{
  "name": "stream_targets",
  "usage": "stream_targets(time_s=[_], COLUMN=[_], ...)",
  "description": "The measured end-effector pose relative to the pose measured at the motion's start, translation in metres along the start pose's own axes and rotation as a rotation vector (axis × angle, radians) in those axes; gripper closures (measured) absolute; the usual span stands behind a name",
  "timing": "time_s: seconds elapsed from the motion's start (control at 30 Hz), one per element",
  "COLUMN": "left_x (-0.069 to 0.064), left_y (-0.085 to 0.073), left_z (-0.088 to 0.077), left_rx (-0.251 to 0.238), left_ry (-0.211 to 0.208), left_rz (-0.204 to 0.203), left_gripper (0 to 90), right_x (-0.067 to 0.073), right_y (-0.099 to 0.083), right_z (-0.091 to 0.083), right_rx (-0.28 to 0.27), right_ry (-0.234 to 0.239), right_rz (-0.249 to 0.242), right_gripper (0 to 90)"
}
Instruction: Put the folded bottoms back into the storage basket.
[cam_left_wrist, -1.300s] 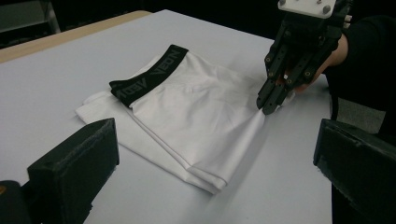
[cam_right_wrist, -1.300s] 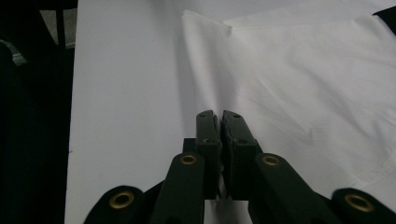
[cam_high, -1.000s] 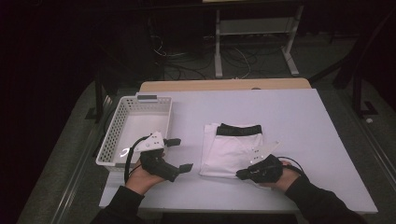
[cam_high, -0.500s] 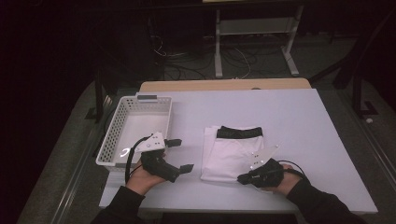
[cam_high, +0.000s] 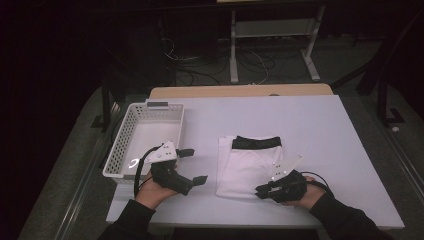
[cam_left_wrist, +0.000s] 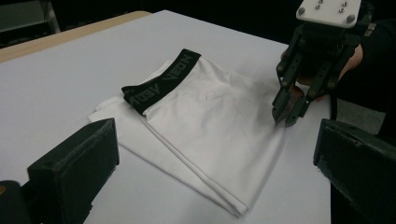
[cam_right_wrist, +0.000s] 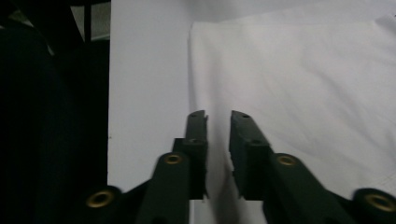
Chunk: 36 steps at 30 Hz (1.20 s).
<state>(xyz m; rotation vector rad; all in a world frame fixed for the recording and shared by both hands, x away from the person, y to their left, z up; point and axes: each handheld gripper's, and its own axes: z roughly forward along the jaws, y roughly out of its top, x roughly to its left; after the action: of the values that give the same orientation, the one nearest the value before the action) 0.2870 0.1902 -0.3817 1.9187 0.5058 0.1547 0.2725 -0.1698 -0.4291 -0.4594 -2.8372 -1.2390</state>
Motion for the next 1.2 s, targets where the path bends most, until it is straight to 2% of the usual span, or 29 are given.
stream_targets(time_s=[0.07, 0.17, 0.37, 0.53, 0.7, 0.97, 1.2], left_x=[0.0, 0.0, 0.001, 0.001, 0.002, 0.0, -0.002], left_y=[0.0, 0.0, 0.0, 0.001, 0.001, 0.002, 0.003], left_z=[0.0, 0.001, 0.0, 0.001, 0.003, 0.005, 0.009], left_rx=[0.0, -0.002, -0.004, -0.007, -0.001, 0.004, 0.006], left_ry=[0.002, 0.0, -0.002, -0.005, -0.002, -0.002, -0.011], left_rz=[-0.001, -0.003, -0.022, -0.031, -0.032, -0.028, -0.022], left_gripper=[0.0, 0.0, 0.0, 0.0, 0.0, 0.1, 0.1], right_x=[-0.001, -0.003, -0.006, -0.005, -0.005, -0.002, 0.0], right_y=[0.0, 0.0, -0.008, -0.016, -0.025, -0.037, -0.05], right_z=[-0.003, -0.008, -0.024, -0.04, -0.05, -0.055, -0.057], right_rx=[-0.008, -0.031, -0.085, -0.116, -0.13, -0.134, -0.125], right_ry=[-0.002, -0.022, -0.093, -0.144, -0.167, -0.196, -0.209], right_rz=[0.018, 0.041, 0.087, 0.116, 0.14, 0.165, 0.208], right_gripper=[69.6, 60.4, 44.4, 38.7, 34.7, 25.7, 14.5])
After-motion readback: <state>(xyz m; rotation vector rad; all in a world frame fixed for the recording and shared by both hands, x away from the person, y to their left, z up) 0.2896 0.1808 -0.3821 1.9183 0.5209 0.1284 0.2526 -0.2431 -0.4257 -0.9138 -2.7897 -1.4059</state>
